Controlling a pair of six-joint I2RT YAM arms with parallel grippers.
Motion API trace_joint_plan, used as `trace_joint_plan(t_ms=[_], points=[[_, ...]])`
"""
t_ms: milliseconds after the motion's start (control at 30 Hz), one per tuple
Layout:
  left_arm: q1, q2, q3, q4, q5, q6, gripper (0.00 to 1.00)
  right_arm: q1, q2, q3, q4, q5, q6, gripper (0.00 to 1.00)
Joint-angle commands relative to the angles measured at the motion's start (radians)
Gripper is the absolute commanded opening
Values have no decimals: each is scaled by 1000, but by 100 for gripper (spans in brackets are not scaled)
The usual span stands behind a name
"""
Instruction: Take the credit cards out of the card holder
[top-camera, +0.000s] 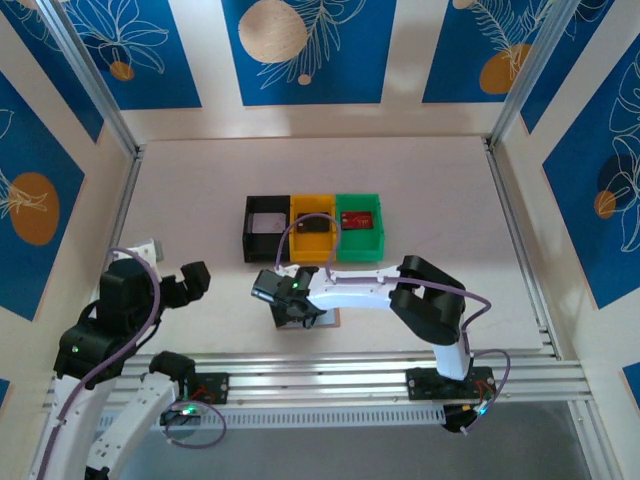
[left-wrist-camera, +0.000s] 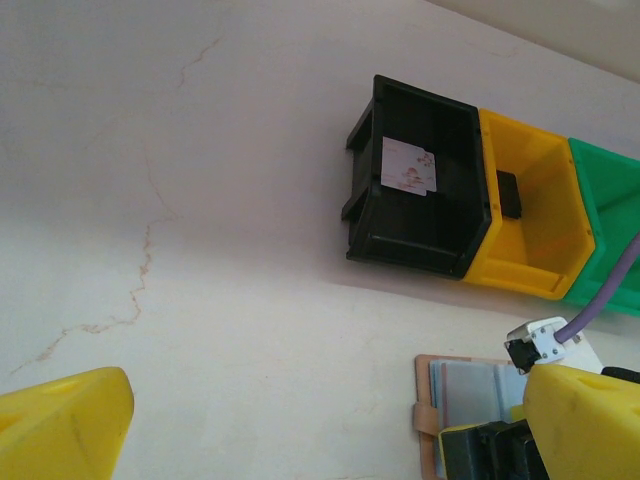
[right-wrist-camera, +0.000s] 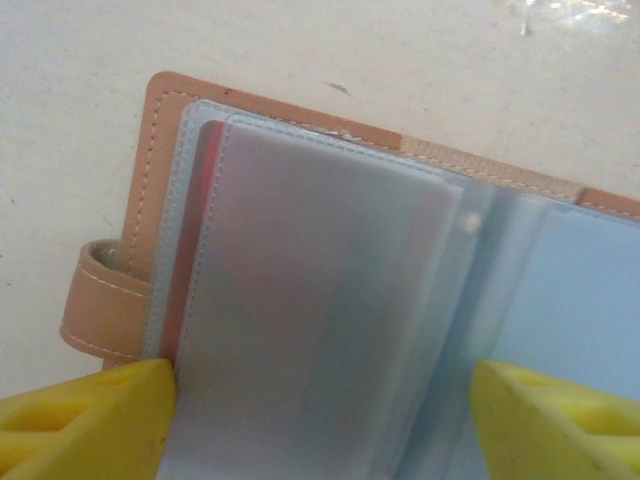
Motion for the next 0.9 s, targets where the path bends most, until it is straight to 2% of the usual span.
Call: trace_joint_plan(t_ms=[0,567,633,767,867], points=[[-3,-6,-9,-7,-12,-4,100,-5,6,-7,-6,-19,20,73],[-4,13,-9,-6,-8,-1,100,-56,-163,-104,35,-36,-3,45],[-3,15,-9,-5,-8,-1,100,-66,-175,-118,44,-53,-8,45],[-4,18,-9,-6,-8,-1,100,-38,-168,-99,70,-96,-25,59],[-4,18,-9,-6,-9,-3,100,-5,-136,-62,61,-82,-18,62]])
